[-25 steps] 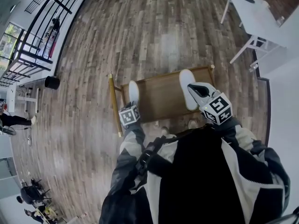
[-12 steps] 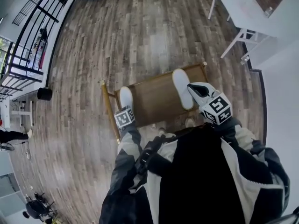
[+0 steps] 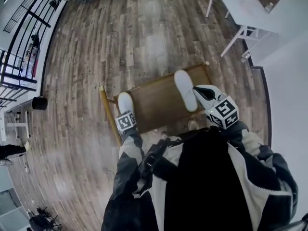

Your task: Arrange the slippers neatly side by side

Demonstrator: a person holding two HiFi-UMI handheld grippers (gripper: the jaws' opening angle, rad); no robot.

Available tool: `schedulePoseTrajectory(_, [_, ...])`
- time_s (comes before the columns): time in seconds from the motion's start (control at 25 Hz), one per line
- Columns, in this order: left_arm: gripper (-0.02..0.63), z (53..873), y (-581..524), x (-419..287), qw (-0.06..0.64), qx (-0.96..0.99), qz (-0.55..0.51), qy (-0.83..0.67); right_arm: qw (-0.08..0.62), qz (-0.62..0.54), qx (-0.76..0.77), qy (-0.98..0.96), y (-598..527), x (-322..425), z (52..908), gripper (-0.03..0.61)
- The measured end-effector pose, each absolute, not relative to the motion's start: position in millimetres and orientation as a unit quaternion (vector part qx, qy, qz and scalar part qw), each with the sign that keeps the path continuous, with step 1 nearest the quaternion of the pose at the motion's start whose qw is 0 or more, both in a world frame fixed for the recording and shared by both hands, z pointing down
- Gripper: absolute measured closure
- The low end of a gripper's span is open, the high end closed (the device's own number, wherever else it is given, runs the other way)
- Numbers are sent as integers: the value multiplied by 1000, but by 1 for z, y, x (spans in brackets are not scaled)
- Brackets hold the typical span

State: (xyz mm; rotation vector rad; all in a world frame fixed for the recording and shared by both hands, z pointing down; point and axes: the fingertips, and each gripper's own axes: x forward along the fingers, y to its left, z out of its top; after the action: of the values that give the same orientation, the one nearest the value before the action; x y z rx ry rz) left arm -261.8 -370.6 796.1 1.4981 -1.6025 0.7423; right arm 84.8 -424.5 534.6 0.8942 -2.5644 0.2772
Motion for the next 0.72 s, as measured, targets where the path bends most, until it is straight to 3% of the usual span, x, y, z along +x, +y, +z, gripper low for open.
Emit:
schedulePoseTrajectory(0.4, [573,809,-376,-257,403,607,305,-613,206,102,344,-910,-419,88,535,577])
schedulePoseTrajectory(0.72, [431,809,-381,-254,395,620,313,-601,207,107,350,-907,-420,89,537,577])
